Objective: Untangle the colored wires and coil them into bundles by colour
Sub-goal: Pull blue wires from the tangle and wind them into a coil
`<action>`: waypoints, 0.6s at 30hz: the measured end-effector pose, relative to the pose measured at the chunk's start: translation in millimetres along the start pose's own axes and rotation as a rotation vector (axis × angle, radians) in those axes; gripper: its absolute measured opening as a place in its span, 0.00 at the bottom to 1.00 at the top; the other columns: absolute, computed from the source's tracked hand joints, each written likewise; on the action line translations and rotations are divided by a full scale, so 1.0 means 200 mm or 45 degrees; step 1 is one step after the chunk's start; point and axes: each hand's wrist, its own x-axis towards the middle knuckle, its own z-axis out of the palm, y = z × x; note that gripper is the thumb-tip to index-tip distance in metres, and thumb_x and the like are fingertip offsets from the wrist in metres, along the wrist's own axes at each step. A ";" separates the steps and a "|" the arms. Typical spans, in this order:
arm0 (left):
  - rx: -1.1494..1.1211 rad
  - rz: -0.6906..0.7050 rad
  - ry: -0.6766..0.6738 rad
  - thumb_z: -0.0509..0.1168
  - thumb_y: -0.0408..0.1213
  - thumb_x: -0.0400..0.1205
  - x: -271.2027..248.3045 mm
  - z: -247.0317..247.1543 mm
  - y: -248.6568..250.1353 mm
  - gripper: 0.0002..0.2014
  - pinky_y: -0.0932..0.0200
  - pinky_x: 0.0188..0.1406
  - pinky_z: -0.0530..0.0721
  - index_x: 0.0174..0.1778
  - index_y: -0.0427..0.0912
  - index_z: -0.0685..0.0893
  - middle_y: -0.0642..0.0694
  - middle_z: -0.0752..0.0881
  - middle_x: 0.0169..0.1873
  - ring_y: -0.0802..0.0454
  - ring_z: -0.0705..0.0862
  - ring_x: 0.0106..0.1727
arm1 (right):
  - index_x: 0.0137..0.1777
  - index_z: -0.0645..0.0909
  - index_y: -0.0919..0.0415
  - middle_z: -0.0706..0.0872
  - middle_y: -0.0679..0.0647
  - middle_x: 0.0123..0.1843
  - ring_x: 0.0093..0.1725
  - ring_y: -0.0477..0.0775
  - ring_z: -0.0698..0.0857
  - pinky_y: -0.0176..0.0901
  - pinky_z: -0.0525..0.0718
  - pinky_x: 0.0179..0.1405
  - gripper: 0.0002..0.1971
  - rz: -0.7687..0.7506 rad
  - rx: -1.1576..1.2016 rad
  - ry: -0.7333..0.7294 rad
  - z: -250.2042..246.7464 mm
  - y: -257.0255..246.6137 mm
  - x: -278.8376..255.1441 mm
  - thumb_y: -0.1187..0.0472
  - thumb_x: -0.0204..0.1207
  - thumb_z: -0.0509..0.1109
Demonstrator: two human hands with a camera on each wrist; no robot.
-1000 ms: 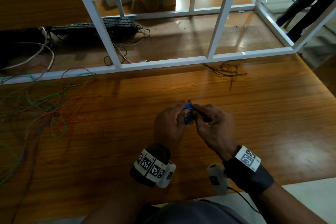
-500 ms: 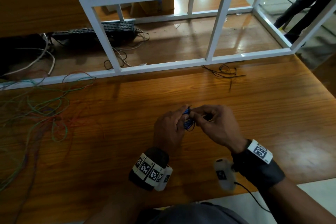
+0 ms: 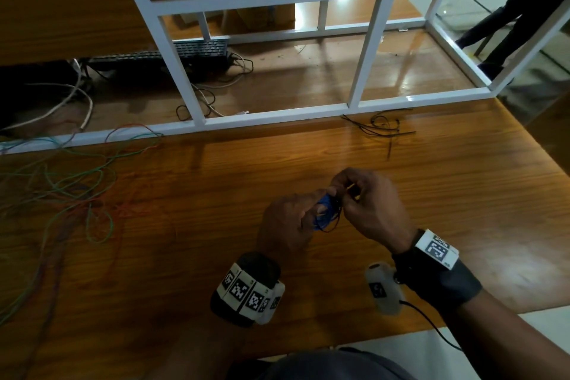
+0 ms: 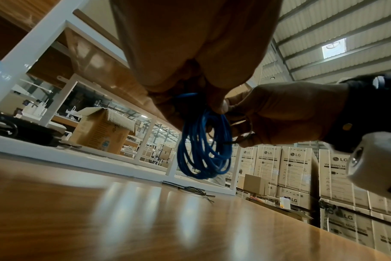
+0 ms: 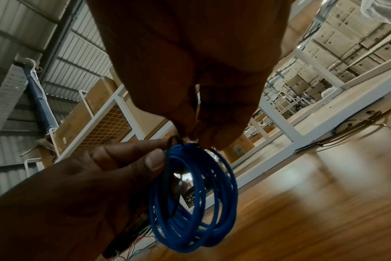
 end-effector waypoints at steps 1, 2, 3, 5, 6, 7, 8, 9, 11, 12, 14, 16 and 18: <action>-0.015 0.014 -0.022 0.57 0.43 0.87 0.00 -0.01 0.00 0.19 0.50 0.40 0.88 0.71 0.44 0.83 0.39 0.90 0.56 0.40 0.89 0.49 | 0.45 0.84 0.52 0.87 0.43 0.40 0.38 0.47 0.86 0.60 0.86 0.33 0.07 -0.016 -0.010 0.017 0.00 0.00 0.00 0.65 0.80 0.73; -0.036 0.016 -0.043 0.58 0.40 0.87 0.01 -0.01 0.00 0.19 0.49 0.41 0.88 0.72 0.44 0.82 0.39 0.90 0.57 0.39 0.89 0.51 | 0.45 0.83 0.52 0.86 0.45 0.41 0.38 0.49 0.85 0.61 0.85 0.33 0.06 -0.029 -0.022 0.035 -0.01 0.00 0.00 0.65 0.80 0.72; -0.057 0.018 -0.060 0.58 0.38 0.87 0.01 -0.02 0.00 0.19 0.48 0.43 0.89 0.73 0.46 0.81 0.40 0.90 0.58 0.40 0.89 0.52 | 0.46 0.82 0.53 0.85 0.46 0.41 0.39 0.50 0.84 0.62 0.84 0.33 0.06 -0.042 -0.031 0.047 -0.02 0.00 0.00 0.65 0.81 0.72; -0.067 0.032 -0.079 0.57 0.37 0.87 0.04 -0.03 0.00 0.19 0.47 0.44 0.89 0.73 0.48 0.81 0.41 0.90 0.58 0.41 0.89 0.53 | 0.46 0.81 0.54 0.84 0.47 0.43 0.40 0.52 0.84 0.63 0.85 0.34 0.04 -0.063 -0.038 0.053 -0.05 0.00 0.01 0.63 0.82 0.71; -0.049 0.040 -0.079 0.56 0.37 0.86 0.05 -0.03 0.00 0.20 0.47 0.43 0.89 0.73 0.48 0.81 0.41 0.90 0.58 0.42 0.89 0.52 | 0.47 0.81 0.54 0.84 0.46 0.43 0.41 0.52 0.84 0.63 0.85 0.34 0.04 -0.070 -0.044 0.060 -0.07 -0.01 0.01 0.63 0.82 0.70; -0.037 0.047 -0.083 0.56 0.36 0.86 0.06 -0.04 0.00 0.20 0.47 0.43 0.89 0.74 0.49 0.80 0.41 0.90 0.58 0.42 0.89 0.52 | 0.47 0.81 0.54 0.83 0.46 0.44 0.41 0.51 0.84 0.62 0.85 0.34 0.04 -0.073 -0.048 0.070 -0.08 -0.02 0.02 0.63 0.82 0.71; -0.047 0.049 -0.082 0.57 0.35 0.86 0.07 -0.04 0.00 0.20 0.47 0.43 0.89 0.74 0.49 0.80 0.41 0.90 0.59 0.43 0.89 0.52 | 0.47 0.81 0.54 0.84 0.46 0.44 0.42 0.51 0.83 0.61 0.85 0.35 0.04 -0.071 -0.048 0.082 -0.10 -0.02 0.02 0.62 0.82 0.71; -0.082 0.045 -0.081 0.58 0.34 0.86 0.07 -0.04 0.01 0.20 0.47 0.44 0.89 0.74 0.48 0.80 0.41 0.89 0.60 0.44 0.89 0.53 | 0.47 0.81 0.54 0.84 0.46 0.44 0.43 0.50 0.84 0.60 0.85 0.36 0.04 -0.067 -0.042 0.095 -0.11 -0.03 0.02 0.62 0.82 0.71; -0.179 0.037 -0.077 0.59 0.33 0.87 0.07 -0.05 0.02 0.21 0.46 0.46 0.89 0.76 0.50 0.78 0.43 0.88 0.62 0.46 0.89 0.56 | 0.46 0.82 0.53 0.86 0.46 0.45 0.46 0.46 0.84 0.51 0.85 0.38 0.04 -0.043 -0.019 0.115 -0.14 -0.04 0.03 0.61 0.82 0.72; -0.215 0.037 -0.080 0.59 0.36 0.88 0.07 -0.04 0.03 0.21 0.45 0.48 0.88 0.78 0.54 0.75 0.43 0.87 0.63 0.43 0.88 0.58 | 0.46 0.83 0.52 0.86 0.44 0.45 0.47 0.43 0.85 0.46 0.84 0.38 0.04 -0.025 -0.001 0.112 -0.16 -0.04 0.04 0.60 0.83 0.72; -0.267 0.044 -0.100 0.58 0.41 0.90 0.07 -0.04 0.05 0.24 0.43 0.54 0.87 0.82 0.59 0.67 0.45 0.85 0.68 0.42 0.85 0.63 | 0.46 0.83 0.51 0.87 0.42 0.45 0.49 0.39 0.85 0.37 0.81 0.39 0.04 0.013 0.036 0.086 -0.16 -0.04 0.05 0.59 0.83 0.73; -0.270 0.044 -0.104 0.58 0.42 0.89 0.07 -0.04 0.06 0.24 0.45 0.55 0.87 0.82 0.58 0.66 0.48 0.83 0.70 0.46 0.85 0.66 | 0.46 0.83 0.50 0.87 0.41 0.45 0.49 0.38 0.85 0.33 0.78 0.39 0.05 0.031 0.047 0.075 -0.15 -0.03 0.05 0.58 0.83 0.73; -0.222 0.028 -0.085 0.59 0.41 0.89 0.07 -0.05 0.06 0.22 0.46 0.50 0.86 0.81 0.57 0.70 0.50 0.85 0.67 0.48 0.87 0.61 | 0.46 0.83 0.51 0.87 0.42 0.45 0.49 0.39 0.85 0.36 0.80 0.39 0.04 0.039 0.060 0.088 -0.14 -0.03 0.04 0.57 0.84 0.73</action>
